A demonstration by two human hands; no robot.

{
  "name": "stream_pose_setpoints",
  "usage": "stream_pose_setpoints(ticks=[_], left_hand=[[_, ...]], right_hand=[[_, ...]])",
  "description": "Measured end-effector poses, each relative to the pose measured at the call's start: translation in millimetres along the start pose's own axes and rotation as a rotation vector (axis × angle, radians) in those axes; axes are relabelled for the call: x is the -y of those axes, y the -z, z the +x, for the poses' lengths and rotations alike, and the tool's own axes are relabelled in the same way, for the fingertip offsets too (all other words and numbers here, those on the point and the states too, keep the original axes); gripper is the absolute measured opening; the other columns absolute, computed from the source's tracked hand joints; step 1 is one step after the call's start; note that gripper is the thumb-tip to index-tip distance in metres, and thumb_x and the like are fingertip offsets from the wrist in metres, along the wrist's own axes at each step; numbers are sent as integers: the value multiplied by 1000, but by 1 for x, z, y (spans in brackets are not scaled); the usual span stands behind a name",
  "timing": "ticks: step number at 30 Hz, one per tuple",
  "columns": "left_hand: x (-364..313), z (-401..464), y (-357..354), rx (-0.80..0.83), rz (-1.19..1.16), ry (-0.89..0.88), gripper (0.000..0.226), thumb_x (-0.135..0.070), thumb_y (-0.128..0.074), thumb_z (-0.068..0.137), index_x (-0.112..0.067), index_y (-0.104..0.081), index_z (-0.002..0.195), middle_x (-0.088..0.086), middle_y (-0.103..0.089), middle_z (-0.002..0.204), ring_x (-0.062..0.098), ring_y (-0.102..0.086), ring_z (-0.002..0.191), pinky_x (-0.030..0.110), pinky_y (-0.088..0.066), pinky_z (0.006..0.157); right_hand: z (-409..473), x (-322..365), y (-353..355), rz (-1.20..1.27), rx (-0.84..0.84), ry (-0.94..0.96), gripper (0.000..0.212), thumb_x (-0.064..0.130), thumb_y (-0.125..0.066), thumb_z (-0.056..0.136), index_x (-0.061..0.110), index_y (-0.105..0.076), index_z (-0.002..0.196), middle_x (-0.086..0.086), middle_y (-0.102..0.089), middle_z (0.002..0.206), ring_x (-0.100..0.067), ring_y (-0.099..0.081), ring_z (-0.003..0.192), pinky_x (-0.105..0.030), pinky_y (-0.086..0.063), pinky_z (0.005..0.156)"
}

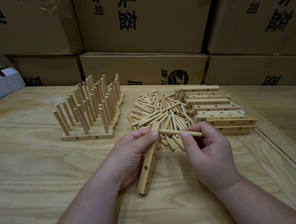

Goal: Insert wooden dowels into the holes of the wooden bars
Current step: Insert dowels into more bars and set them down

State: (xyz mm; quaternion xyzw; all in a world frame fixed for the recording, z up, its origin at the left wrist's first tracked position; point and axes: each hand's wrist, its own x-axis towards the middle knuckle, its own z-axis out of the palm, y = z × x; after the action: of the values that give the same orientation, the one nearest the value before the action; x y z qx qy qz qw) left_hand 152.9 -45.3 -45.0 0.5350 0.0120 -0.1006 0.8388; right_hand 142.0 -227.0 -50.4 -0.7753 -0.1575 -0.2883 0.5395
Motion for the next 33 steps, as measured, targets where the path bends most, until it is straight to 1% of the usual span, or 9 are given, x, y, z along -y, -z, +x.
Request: stream_pose_setpoints(ticks=[5,11,13,16,19,22,24,27,33], left_hand=[[-2,-2,-1,-9,1,25,29,-20,-80,68,-9,-78,95,10,-74,81,14,-71,68,21,-55,55],[-4,-4,-3,-34,-16,28,40,-20,-79,69,-3,-72,105,11,-74,82,14,-71,68,21,-56,58],[-4,-4,-3,-25,-2,24,36,-22,-79,67,-7,-74,99,10,-74,82,13,-71,68,21,-55,56],[-3,-5,-3,-14,13,22,20,-23,-80,65,-15,-79,83,8,-74,81,13,-71,68,20,-55,56],[-3,-5,-3,-15,13,22,26,-24,-82,64,-15,-78,87,8,-74,81,13,-71,69,21,-55,56],[-3,-5,-4,-24,12,11,36,-25,-82,64,-11,-74,96,8,-73,80,13,-71,70,21,-55,58],[-3,-5,-5,-33,7,6,39,-25,-82,65,-9,-74,99,9,-73,80,13,-71,68,21,-55,58],[-3,-4,-5,-50,-4,3,40,-25,-81,67,-7,-74,102,10,-73,81,13,-70,67,20,-55,56],[-3,-5,-4,-2,19,13,17,-23,-81,66,-19,-82,82,8,-73,79,12,-70,67,20,-55,57]], right_hand=[[3,-2,5,-20,39,-39,7,34,-62,91,31,-64,85,10,-56,57,-7,-49,49,-13,-35,46],[3,0,7,-58,58,-67,23,40,-59,94,27,-64,76,11,-51,52,-5,-45,47,-13,-31,45],[3,1,7,-71,56,-65,37,45,-55,97,19,-63,72,5,-50,52,-9,-45,49,-17,-31,46],[3,1,6,-83,49,-66,50,44,-51,94,4,-56,64,-7,-47,55,-19,-45,52,-28,-33,47],[2,1,5,-65,53,-96,56,49,-52,97,6,-56,62,-9,-47,54,-21,-44,49,-30,-33,46],[3,1,4,-32,57,-125,31,42,-57,94,22,-65,73,3,-56,56,-8,-48,48,-16,-34,44],[3,-1,2,-10,77,-128,8,27,-66,93,28,-69,86,11,-64,69,-2,-58,60,-11,-41,52],[2,-3,-1,-65,120,-84,17,15,-77,85,30,-73,94,13,-68,87,-3,-66,84,-11,-49,66],[3,-5,1,-176,92,-18,17,17,-79,84,28,-78,97,23,-67,88,7,-63,91,-3,-42,76]])
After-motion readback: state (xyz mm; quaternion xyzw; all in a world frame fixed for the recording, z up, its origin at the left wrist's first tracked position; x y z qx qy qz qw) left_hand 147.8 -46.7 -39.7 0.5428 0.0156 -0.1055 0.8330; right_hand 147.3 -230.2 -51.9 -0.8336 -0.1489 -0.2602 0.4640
